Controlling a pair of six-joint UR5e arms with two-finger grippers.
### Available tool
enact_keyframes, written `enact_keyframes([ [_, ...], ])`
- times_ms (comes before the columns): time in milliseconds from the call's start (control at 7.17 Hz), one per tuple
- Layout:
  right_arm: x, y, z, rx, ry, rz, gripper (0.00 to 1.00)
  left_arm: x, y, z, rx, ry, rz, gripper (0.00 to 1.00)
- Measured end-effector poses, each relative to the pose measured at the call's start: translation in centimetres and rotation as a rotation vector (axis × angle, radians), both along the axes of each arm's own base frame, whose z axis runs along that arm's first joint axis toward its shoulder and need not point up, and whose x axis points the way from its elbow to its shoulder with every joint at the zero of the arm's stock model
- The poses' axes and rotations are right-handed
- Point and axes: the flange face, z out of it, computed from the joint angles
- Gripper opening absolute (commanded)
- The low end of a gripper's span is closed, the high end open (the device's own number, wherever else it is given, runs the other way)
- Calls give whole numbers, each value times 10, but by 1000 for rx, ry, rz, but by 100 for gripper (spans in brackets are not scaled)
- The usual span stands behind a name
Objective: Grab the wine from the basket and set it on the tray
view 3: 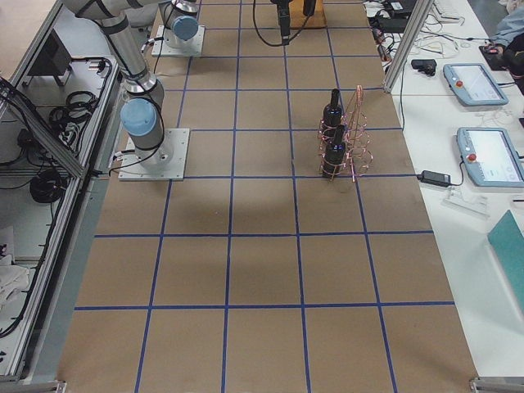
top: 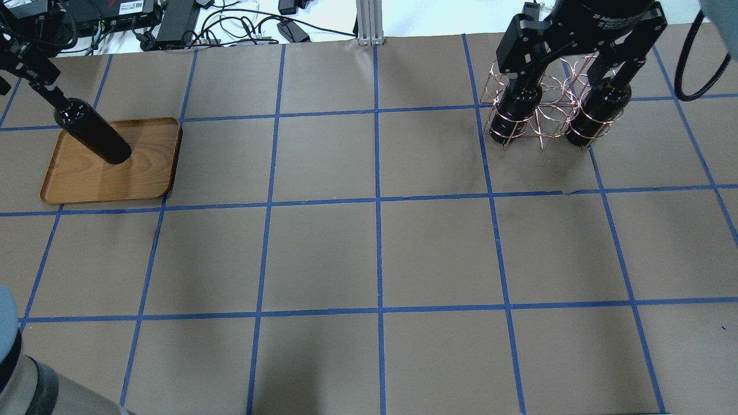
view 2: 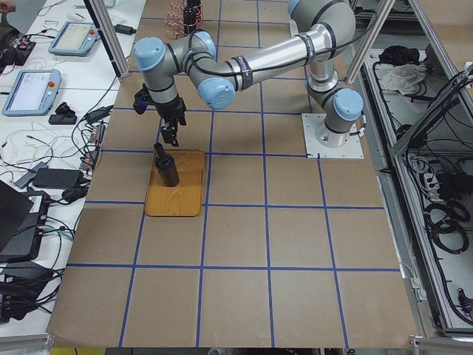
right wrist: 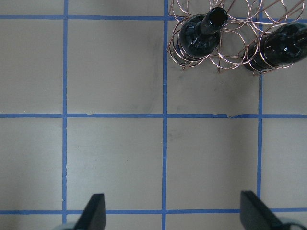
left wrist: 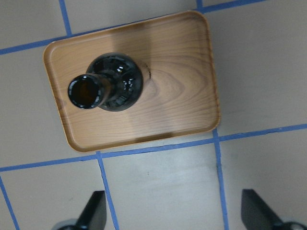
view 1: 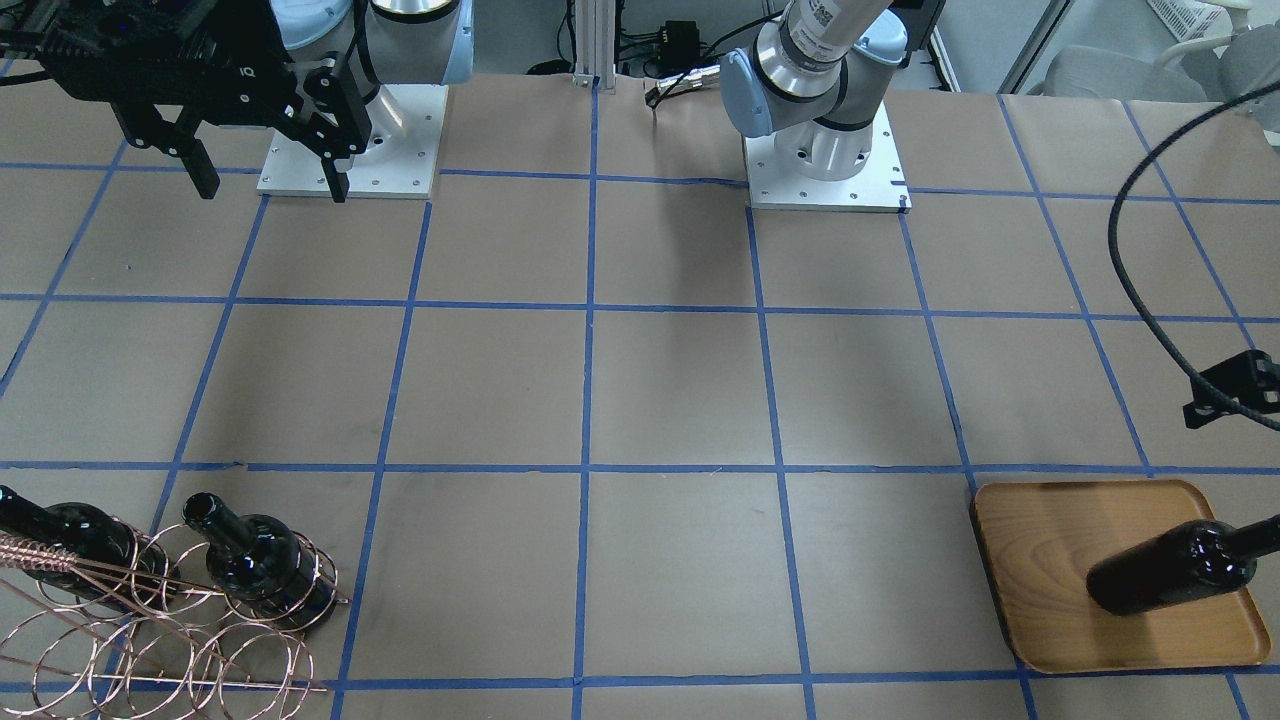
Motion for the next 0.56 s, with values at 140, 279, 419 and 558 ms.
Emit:
enact_keyframes([
  [140,0,0,0,0,1,0,100,-56,10,19,-31,-12,39,100],
  [279,0,0,0,0,1,0,100,-108,24,33,-62,-16,83,100],
  [419,0,0,0,0,0,1,100,-151,39,42,-89,-4,128,100],
  [558,0,0,0,0,0,2,100,-184,54,46,-107,21,178,100],
])
